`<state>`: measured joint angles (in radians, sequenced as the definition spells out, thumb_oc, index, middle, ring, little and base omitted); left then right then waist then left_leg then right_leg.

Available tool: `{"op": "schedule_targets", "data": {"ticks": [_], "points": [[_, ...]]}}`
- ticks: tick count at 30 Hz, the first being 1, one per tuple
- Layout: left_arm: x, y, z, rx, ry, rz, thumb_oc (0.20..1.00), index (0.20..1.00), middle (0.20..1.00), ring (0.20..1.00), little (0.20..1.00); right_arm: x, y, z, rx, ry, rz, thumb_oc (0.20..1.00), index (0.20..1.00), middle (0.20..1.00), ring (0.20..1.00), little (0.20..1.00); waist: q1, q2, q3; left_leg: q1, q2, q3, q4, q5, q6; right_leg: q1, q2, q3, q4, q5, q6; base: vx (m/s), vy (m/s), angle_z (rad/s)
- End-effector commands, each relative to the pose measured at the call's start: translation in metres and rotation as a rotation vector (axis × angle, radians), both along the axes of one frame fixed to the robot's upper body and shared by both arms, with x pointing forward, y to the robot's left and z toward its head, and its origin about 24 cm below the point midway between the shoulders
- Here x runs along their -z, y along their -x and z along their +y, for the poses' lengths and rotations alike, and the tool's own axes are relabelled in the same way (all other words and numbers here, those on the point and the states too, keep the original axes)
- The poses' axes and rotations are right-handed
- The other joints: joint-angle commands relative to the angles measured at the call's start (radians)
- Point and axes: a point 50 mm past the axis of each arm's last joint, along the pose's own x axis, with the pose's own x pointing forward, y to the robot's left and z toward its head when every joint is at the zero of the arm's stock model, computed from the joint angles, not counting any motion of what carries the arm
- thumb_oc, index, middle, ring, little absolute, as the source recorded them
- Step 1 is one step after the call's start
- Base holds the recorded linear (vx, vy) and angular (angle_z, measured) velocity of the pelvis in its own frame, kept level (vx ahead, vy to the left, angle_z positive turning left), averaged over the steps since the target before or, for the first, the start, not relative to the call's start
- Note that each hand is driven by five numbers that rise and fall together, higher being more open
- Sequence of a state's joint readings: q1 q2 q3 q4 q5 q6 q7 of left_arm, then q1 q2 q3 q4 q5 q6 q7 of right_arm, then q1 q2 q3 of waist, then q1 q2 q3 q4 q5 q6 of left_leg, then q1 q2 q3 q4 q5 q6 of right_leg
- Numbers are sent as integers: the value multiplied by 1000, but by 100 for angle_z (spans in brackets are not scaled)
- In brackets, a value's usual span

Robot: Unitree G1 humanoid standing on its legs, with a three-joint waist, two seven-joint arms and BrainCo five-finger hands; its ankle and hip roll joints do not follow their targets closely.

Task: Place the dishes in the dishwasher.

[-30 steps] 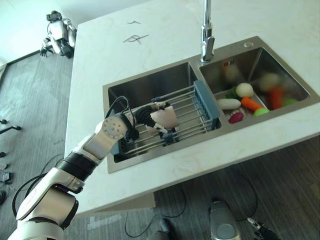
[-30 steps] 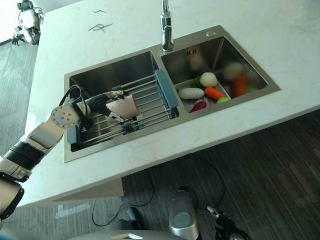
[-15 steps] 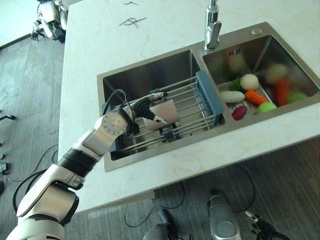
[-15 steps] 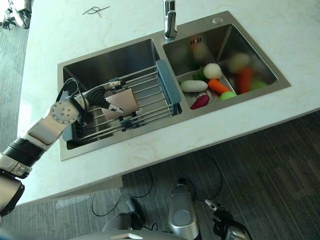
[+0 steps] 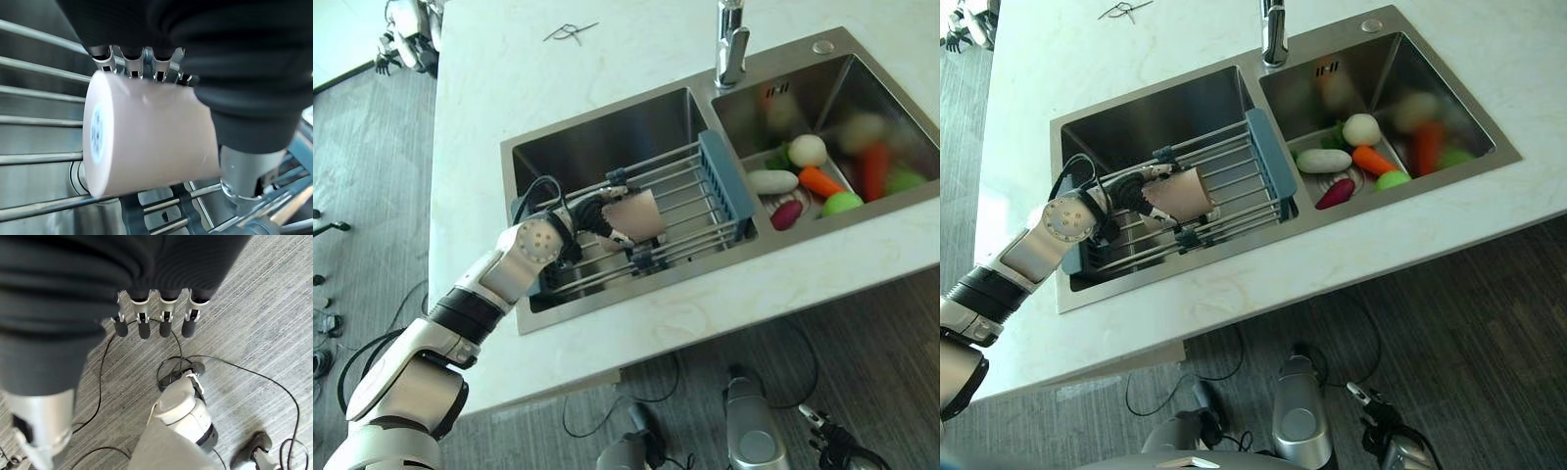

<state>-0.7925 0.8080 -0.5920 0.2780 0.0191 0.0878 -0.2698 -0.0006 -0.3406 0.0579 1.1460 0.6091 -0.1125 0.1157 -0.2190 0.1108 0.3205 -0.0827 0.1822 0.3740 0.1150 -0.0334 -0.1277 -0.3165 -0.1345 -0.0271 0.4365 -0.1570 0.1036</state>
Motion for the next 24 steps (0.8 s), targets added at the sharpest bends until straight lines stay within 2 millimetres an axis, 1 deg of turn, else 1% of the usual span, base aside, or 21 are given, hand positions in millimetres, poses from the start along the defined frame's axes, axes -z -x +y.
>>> {"op": "schedule_targets", "data": {"ticks": [1, 4, 8, 13, 15, 17, 18, 20, 24], "points": [[-26, -4, 3, -4, -40, -68, 1000, 1000, 1000, 1000, 1000, -3, -6, 0, -6, -1, -36, 1000, 1000, 1000, 1000, 1000, -11, -27, -38, -73, 1, -83, 185, -121, 13, 35, -32, -10, -136, 74, 61, 0, 0, 0], [-24, -5, 1, -2, -51, -69, 1000, 1000, 1000, 1000, 1000, -4, -8, 0, -5, -1, -42, 1000, 1000, 1000, 1000, 1000, -11, -26, -37, -74, 0, -83, 185, -121, 13, 34, -31, -8, -136, 75, 62, 0, 0, 0], [-27, -7, 2, -29, -59, -89, 1000, 1000, 1000, 1000, 1000, -5, -11, 2, -9, -4, -49, 1000, 1000, 1000, 1000, 1000, -12, -26, -29, -76, 1, -81, 185, -120, 13, 31, -33, -9, -136, 75, 62, -2, -2, -1], [-25, -9, 6, -64, -111, -86, 1000, 1000, 1000, 1000, 1000, -4, -10, 2, -2, -5, -38, 1000, 1000, 1000, 1000, 1000, -14, -24, -23, -78, 1, -79, 185, -119, 13, 28, -35, -10, -136, 76, 62, -1, -7, -2], [-26, -9, 5, -71, -163, -93, 1000, 1000, 1000, 1000, 1000, -4, -10, 0, 2, -4, -41, 1000, 1000, 1000, 1000, 1000, -15, -22, -18, -80, 0, -79, 185, -119, 13, 25, -35, -8, -136, 77, 63, 0, 0, 0], [-24, -12, 10, -102, -283, -79, 1000, 1000, 1000, 1000, 1000, -7, -15, -2, -3, 4, -61, 1000, 1000, 1000, 1000, 1000, -17, -16, -9, -90, -7, -89, 185, -118, 14, 15, -32, 4, -136, 79, 63, 0, 0, 0], [-24, -12, 10, -103, -288, -79, 1000, 1000, 1000, 1000, 1000, -8, -16, -2, -4, 3, -62, 1000, 1000, 1000, 1000, 1000, -17, -17, -8, -90, -7, -89, 185, -118, 14, 14, -31, 5, -136, 79, 63, 0, 0, 0], [-25, -13, 12, -112, -358, -76, 1000, 1000, 1000, 1000, 1000, -10, -20, -2, -8, 4, -76, 1000, 1000, 1000, 1000, 1000, -17, -16, -2, -96, -10, -94, 185, -119, 15, 7, -30, 9, -136, 81, 63, -30, -7, -10], [-27, -16, 14, -119, -531, -74, 1000, 1000, 1000, 1000, 1000, -14, -29, -4, -16, 10, -102, 1000, 1000, 1000, 1000, 1000, -22, -10, 12, -103, -12, -94, 185, -119, 14, -2, -30, 10, -136, 81, 64, -27, -8, -10]]}}
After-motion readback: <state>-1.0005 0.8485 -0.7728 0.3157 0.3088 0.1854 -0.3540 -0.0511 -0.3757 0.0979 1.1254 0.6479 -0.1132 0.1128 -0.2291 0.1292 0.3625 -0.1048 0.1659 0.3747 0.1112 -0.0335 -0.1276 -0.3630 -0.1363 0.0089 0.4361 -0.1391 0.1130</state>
